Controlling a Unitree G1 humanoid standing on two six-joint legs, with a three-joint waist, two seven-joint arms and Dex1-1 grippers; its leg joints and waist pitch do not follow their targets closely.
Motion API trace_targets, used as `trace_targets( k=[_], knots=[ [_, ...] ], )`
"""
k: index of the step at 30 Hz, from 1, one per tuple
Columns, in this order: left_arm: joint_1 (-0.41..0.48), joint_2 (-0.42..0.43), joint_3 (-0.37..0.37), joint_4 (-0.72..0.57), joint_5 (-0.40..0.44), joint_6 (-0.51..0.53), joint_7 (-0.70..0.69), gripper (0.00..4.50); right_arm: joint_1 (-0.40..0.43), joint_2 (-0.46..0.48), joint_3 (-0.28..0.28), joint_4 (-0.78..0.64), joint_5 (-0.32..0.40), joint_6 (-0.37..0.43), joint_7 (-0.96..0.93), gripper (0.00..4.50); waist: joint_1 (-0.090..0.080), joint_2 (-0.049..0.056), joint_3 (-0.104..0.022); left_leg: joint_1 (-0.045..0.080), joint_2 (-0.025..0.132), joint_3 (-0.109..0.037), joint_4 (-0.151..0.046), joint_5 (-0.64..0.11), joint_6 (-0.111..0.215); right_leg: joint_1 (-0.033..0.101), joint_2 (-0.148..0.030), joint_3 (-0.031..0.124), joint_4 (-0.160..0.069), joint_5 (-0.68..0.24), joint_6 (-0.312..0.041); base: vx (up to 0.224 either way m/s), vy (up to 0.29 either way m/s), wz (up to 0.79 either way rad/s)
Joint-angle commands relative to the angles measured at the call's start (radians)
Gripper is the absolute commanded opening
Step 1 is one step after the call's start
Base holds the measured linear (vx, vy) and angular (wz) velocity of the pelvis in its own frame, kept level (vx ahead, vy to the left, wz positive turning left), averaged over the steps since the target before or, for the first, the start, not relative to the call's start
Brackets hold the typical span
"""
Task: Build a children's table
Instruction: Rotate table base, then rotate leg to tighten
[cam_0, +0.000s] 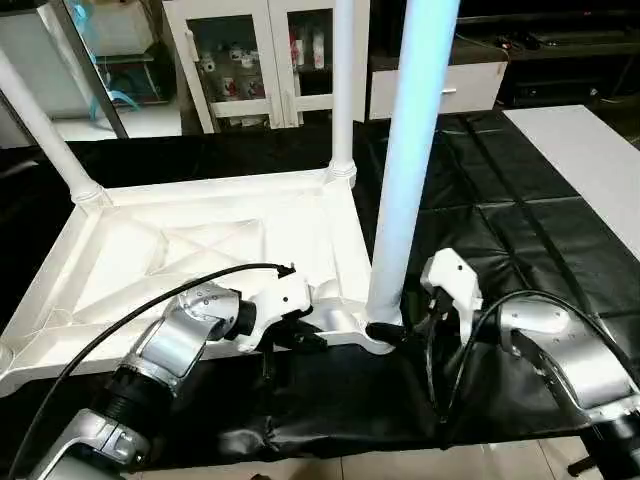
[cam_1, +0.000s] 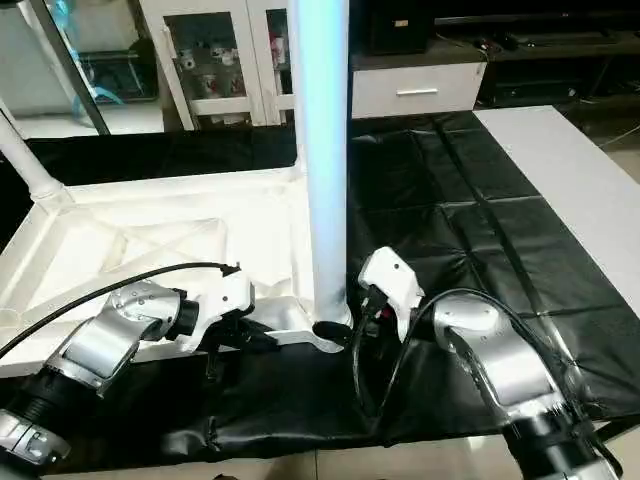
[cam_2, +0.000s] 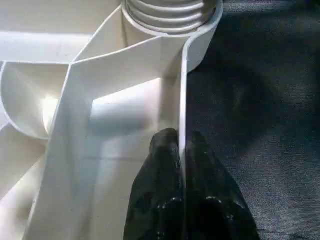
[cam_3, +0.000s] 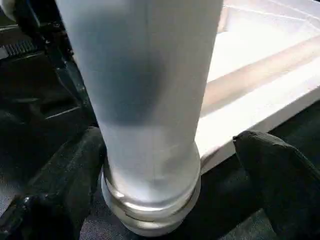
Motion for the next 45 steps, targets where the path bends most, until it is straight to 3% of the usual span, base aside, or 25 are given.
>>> trace_targets(
  k=[1,4,9,11,23,30,33,34,37,39,41,43,44,45],
  knots=[
    [0.030,-0.014,-0.016,0.004,-0.027,0.019,-0.006,0.00,-0.019,-0.016,0.019,0.024,-0.026,-0.024,0.018,4.44,-0.002,-0.033,-0.052,0.016,0.046,-0.014,-0.073,-0.262,0.061,0.027,-0.041,0.026,-0.063,-0.288,-0.210,0.000,0.000,0.00],
    [0.028,-0.012,-0.016,0.004,-0.026,0.023,-0.004,0.00,-0.027,-0.022,0.028,0.043,-0.040,-0.043,0.036,4.44,-0.001,-0.033,-0.051,0.015,0.045,-0.013,-0.071,-0.242,0.076,0.028,-0.041,0.024,-0.062,-0.266,-0.223,0.000,0.000,0.00],
    [0.024,-0.009,-0.016,0.007,-0.025,0.027,-0.005,0.00,-0.038,-0.017,0.028,0.066,-0.043,-0.056,0.050,4.44,-0.002,-0.033,-0.050,0.016,0.045,-0.013,-0.071,-0.264,0.071,0.028,-0.041,0.024,-0.065,-0.294,-0.220,0.000,0.000,0.00],
    [0.021,-0.008,-0.015,0.006,-0.023,0.031,-0.003,0.00,-0.046,-0.015,0.031,0.082,-0.041,-0.066,0.061,4.10,-0.003,-0.033,-0.050,0.016,0.046,-0.014,-0.072,-0.266,0.071,0.028,-0.040,0.024,-0.065,-0.294,-0.219,0.000,0.000,0.00],
    [0.022,-0.004,-0.013,0.006,-0.028,0.036,-0.009,0.00,-0.043,0.001,0.020,0.090,-0.026,-0.075,0.083,3.09,-0.002,-0.031,-0.050,0.016,0.046,-0.014,-0.072,-0.272,0.071,0.028,-0.040,0.024,-0.065,-0.301,-0.220,0.000,0.000,0.00],
    [0.019,-0.016,-0.009,0.018,-0.018,0.067,0.027,0.00,-0.026,0.026,0.003,0.115,-0.017,-0.079,0.061,2.70,-0.004,-0.031,-0.049,0.016,0.045,-0.013,-0.072,-0.280,0.069,0.027,-0.040,0.023,-0.066,-0.308,-0.222,0.000,0.000,0.00],
    [0.004,-0.064,0.017,0.059,0.003,0.071,0.136,0.00,-0.036,0.115,-0.046,0.211,-0.057,-0.103,-0.128,2.68,-0.011,-0.030,-0.046,0.016,0.043,-0.014,-0.074,-0.303,0.052,0.022,-0.040,0.022,-0.072,-0.351,-0.212,0.000,0.000,0.00],
    [-0.002,-0.085,0.027,0.076,0.008,0.072,0.175,0.00,-0.040,0.151,-0.064,0.243,-0.063,-0.106,-0.195,2.67,-0.021,-0.032,-0.047,0.012,0.039,-0.018,-0.077,-0.327,0.028,0.026,-0.039,0.018,-0.072,-0.395,-0.193,0.000,0.000,0.00],
    [-0.021,-0.139,0.053,0.116,0.012,0.079,0.267,0.00,-0.050,0.232,-0.093,0.291,-0.063,-0.118,-0.315,2.67,-0.035,-0.034,-0.046,0.018,0.039,-0.021,-0.078,-0.380,0.019,0.018,-0.039,0.018,-0.080,-0.439,-0.180,0.000,0.000,0.00],
    [-0.061,-0.213,0.088,0.188,0.016,0.083,0.393,0.00,-0.071,0.356,-0.120,0.344,-0.066,-0.142,-0.484,2.67,-0.044,-0.037,-0.043,0.019,0.034,-0.020,-0.076,-0.397,0.009,0.009,-0.039,0.018,-0.086,-0.473,-0.173,0.000,0.000,0.00],
    [-0.081,-0.241,0.100,0.220,0.018,0.075,0.444,0.00,-0.084,0.406,-0.128,0.368,-0.071,-0.154,-0.552,2.66,-0.052,-0.043,-0.046,0.013,0.033,-0.026,-0.080,-0.396,0.006,0.018,-0.040,0.014,-0.087,-0.493,-0.154,0.000,0.000,0.00],
    [-0.115,-0.283,0.115,0.274,0.032,0.047,0.545,0.00,-0.116,0.490,-0.137,0.427,-0.092,-0.160,-0.689,2.66,-0.055,-0.040,-0.041,0.018,0.034,-0.024,-0.079,-0.423,0.011,0.007,-0.039,0.015,-0.093,-0.505,-0.147,0.000,0.000,0.00],
    [-0.115,-0.283,0.115,0.274,0.032,0.047,0.545,0.00,-0.116,0.490,-0.137,0.427,-0.092,-0.160,-0.689,2.66,-0.057,-0.038,-0.042,0.020,0.032,-0.023,-0.078,-0.432,0.009,0.003,-0.040,0.015,-0.095,-0.519,-0.146,0.000,0.000,0.00],
    [-0.138,-0.310,0.120,0.310,0.051,0.017,0.608,0.00,-0.145,0.545,-0.137,0.477,-0.116,-0.183,-0.767,2.66,-0.060,-0.037,-0.042,0.017,0.031,-0.028,-0.080,-0.439,0.005,0.009,-0.042,0.011,-0.097,-0.543,-0.135,0.000,0.000,0.00]
  ],
)
